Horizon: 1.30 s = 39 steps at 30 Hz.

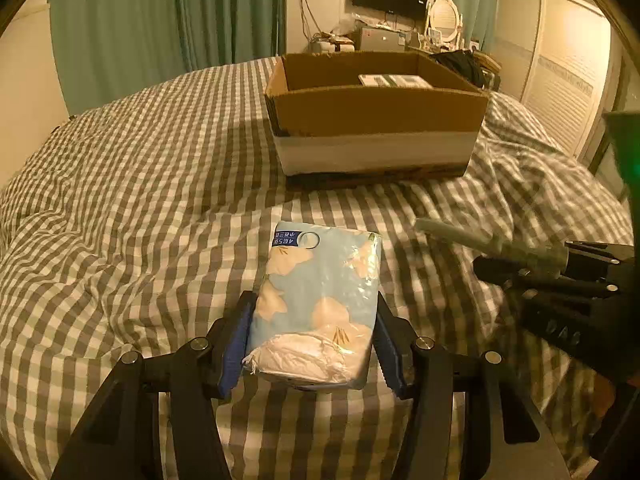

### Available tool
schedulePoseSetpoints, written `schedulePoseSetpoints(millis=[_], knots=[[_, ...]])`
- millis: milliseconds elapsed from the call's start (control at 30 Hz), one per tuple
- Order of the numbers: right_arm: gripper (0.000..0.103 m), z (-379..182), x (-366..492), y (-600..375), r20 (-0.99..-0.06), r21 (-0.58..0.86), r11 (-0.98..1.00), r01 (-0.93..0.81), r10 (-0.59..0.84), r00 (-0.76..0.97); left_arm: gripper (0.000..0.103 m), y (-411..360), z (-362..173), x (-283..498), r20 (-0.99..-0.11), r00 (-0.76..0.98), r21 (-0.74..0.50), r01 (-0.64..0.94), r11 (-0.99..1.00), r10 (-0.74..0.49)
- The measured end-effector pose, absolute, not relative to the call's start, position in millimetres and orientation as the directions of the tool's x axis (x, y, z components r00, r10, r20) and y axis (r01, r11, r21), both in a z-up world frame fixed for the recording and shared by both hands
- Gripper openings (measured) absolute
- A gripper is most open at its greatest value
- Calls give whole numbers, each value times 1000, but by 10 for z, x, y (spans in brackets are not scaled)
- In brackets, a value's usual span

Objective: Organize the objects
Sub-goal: 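Drop the scissors and tissue pack into the cardboard box with both tools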

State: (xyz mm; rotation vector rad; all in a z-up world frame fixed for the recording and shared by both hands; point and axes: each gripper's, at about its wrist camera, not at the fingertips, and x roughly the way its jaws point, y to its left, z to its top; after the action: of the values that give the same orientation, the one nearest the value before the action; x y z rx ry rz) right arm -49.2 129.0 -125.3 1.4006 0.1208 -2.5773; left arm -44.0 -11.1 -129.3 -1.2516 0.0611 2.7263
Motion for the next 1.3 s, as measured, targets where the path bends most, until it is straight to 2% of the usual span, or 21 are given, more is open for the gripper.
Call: schedulePoseSetpoints(millis=[300,700,933,1100,1300], knots=[[12,-983,-381,1300,-796,33,-972,233,-166,-582,57,12,-1129,-348,-737,-668,-2,-152,-988,105],[12,-669,-336,1424,-736,55,-968,244,-205,-646,57,85,-998,-469,-725,-680,-6,-151,-988,108],[12,-114,-550,1532,-634,33,-972,231,-199,-747,57,169,-532,-777,-652,-751,28,-163,-986,106],[12,274,-914,1589,-584,3,-975,223,-183,-791,57,197,-173,-1124,-596,-792,5,-164,-986,129],[12,528,-1317,1611,-540,-41,-976,214,-159,-827,57,251,-27,-1559,-571,-810,5,-165,-986,133]])
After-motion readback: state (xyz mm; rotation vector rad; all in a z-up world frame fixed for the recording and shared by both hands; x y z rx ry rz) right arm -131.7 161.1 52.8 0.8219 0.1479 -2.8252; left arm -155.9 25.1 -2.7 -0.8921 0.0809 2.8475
